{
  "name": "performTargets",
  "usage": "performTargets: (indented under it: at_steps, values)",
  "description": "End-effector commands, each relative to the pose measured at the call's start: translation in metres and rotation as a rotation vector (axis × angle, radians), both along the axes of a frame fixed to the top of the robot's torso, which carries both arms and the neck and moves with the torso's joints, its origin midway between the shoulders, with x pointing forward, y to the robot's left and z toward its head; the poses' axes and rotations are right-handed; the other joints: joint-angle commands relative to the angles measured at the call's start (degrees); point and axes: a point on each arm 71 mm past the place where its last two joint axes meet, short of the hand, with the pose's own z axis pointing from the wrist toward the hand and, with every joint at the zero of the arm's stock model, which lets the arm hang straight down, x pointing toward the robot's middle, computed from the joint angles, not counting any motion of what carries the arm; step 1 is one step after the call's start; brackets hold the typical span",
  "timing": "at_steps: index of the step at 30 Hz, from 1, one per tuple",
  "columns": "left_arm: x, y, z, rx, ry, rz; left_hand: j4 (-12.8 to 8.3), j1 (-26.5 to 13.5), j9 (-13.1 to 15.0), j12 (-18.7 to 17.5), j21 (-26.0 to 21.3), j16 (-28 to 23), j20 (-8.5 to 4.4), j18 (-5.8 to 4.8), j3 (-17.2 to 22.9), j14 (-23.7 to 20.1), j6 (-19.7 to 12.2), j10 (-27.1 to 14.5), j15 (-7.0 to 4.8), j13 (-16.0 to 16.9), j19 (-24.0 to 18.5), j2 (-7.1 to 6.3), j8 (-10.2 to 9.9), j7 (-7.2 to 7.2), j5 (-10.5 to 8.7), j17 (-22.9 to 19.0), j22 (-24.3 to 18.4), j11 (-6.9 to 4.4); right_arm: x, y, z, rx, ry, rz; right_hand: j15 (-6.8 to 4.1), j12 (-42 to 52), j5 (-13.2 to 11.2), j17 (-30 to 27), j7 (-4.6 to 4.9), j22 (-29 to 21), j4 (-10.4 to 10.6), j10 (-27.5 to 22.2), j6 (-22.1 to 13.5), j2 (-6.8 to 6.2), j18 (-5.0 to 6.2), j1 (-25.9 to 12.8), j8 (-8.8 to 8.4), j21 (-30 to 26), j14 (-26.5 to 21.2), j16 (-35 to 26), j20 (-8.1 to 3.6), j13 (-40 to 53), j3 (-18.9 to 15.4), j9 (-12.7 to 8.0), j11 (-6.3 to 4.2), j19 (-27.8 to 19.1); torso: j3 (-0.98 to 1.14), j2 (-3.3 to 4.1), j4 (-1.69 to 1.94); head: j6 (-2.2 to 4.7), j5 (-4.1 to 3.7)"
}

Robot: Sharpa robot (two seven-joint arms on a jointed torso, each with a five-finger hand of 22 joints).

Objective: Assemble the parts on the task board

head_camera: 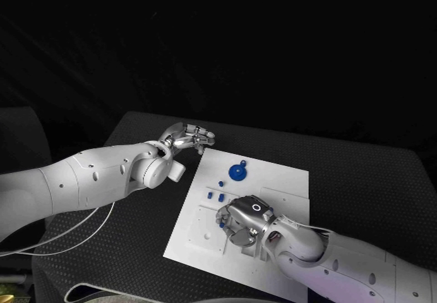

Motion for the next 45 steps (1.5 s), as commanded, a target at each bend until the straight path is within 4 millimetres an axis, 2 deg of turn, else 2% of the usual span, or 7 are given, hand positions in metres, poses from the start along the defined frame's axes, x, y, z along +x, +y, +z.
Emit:
performTargets:
  at_steps: [1, 11, 25, 30, 33, 38, 45]
  values:
    - [0.0, -0.002, 0.001, -0.012, -0.001, -0.013, -0.1, -0.6, -0.1, 0.4, -0.2, -0.2, -0.66, 0.82, -0.4, 0.2, -0.2, -0.4, 0.35, 0.1, 0.5, -0.11, 0.1, 0.46, 0.07, 0.1, 0.6, -0.13, 0.0, -0.005, -0.006, 0.006, 0.05, -0.013, 1.06, -1.3, 0.7, 0.1, 2.11, 0.2, -0.3, -2.4, -3.4, -1.0, 1.47, 0.3, -1.26, -0.2, 0.3, -0.2, -0.24, -0.8, -1.0, -0.6, 0.92, -0.3, 0.01, -0.01, -0.14, 0.25, -0.09]
    - [0.0, 0.0, 0.002, -0.019, -0.01, -0.005, 0.2, -1.0, -0.1, 0.5, -0.3, -0.2, -0.6, 0.83, -0.5, 0.2, -0.3, -0.5, 0.39, 0.1, 0.5, -0.12, 0.1, 0.52, -0.39, 0.1, 0.6, -0.1, 0.0, -0.011, 0.003, 0.042, 0.039, -0.026, 2.93, -4.0, 2.3, -0.1, 3.38, 0.1, -1.2, -6.5, -6.3, -2.23, 1.47, 0.2, -2.34, -0.6, 0.6, -0.4, -0.1, -3.3, -5.4, -1.2, 2.81, -0.4, 0.04, -0.04, -0.02, 0.42, -0.39]
    - [0.003, 0.002, 0.0, -0.02, -0.009, 0.004, 0.2, -0.9, -0.1, 0.5, -0.4, -0.3, -0.61, 0.85, -0.5, 0.2, -0.3, -0.6, 0.38, 0.1, 0.5, -0.12, 0.2, 0.51, -0.37, 0.1, 0.6, -0.11, 0.01, -0.031, 0.04, 0.109, 0.023, -0.062, 2.89, -3.6, 2.2, 0.0, 3.13, 0.1, -0.8, -6.2, -5.8, -2.03, 1.47, 1.0, -1.75, -0.7, 0.8, -0.2, -0.13, -4.3, -5.7, -1.1, 2.76, 0.0, 0.03, -0.12, -0.11, 1.16, -1.13]
    - [0.002, 0.005, 0.0, -0.019, -0.01, 0.009, 0.2, -0.9, -0.1, 0.6, -0.4, -0.3, -0.61, 0.86, -0.5, 0.2, -0.3, -0.6, 0.37, 0.1, 0.5, -0.08, 0.2, 0.5, -0.33, 0.2, 0.6, -0.12, 0.031, -0.056, 0.062, 0.116, 0.2, -0.047, 2.71, -3.3, 2.1, 0.0, 2.91, 0.1, 0.0, -5.6, -5.2, -1.81, 1.47, 0.5, -1.34, -0.7, 0.8, -0.1, -0.11, -4.6, -6.0, -1.0, 2.59, 0.2, 0.02, -0.14, -0.19, 1.54, -1.45]
    - [0.003, 0.008, -0.001, -0.016, -0.008, 0.016, 0.2, -0.9, -0.1, 0.6, -0.4, -0.3, -0.61, 0.86, -0.5, 0.2, -0.2, -0.5, 0.37, 0.2, 0.5, -0.09, 0.2, 0.49, -0.31, 0.2, 0.6, -0.12, 0.041, -0.079, 0.074, 0.066, 0.19, -0.07, 2.84, -3.6, 5.6, 0.4, 2.96, 0.3, -0.7, -6.1, -5.6, -0.09, 1.47, -0.5, -1.33, -0.5, 0.7, 0.4, -0.34, -5.3, -8.5, -1.1, 2.72, 0.3, 0.05, -0.24, -0.44, 1.55, -1.64]
    - [0.003, 0.009, -0.003, -0.015, -0.008, 0.019, 0.2, -0.9, -0.1, 0.6, -0.4, -0.3, -0.61, 0.87, -0.5, 0.2, -0.2, -0.5, 0.36, 0.2, 0.5, -0.11, 0.3, 0.46, -0.29, 0.2, 0.6, -0.13, 0.051, -0.105, 0.084, 0.034, 0.233, -0.106, 2.87, -3.5, 8.3, 0.7, 3.01, 0.6, -2.1, -6.2, -6.0, 0.49, 1.47, -2.9, -1.14, -0.3, 0.4, 0.8, -0.42, -6.1, -13.7, -1.1, 2.76, 0.2, -0.01, -0.41, -0.64, 1.67, -1.88]
    - [0.003, 0.008, -0.005, -0.015, -0.005, 0.016, 0.2, -0.9, -0.1, 0.6, -0.4, -0.3, -0.6, 0.87, -0.5, 0.2, -0.2, -0.5, 0.36, 0.2, 0.6, -0.12, 0.3, 0.46, -0.29, 0.2, 0.6, -0.13, 0.051, -0.117, 0.081, -0.078, 0.174, -0.112, 3.4, -4.1, 9.7, 0.8, 2.81, 0.6, -2.5, -7.7, -7.1, -0.37, 1.47, -4.5, -1.41, -0.6, 0.0, 0.9, -0.35, -7.1, -17.3, -1.2, 3.31, -0.2, 0.14, -0.4, -0.69, 1.61, -1.86]
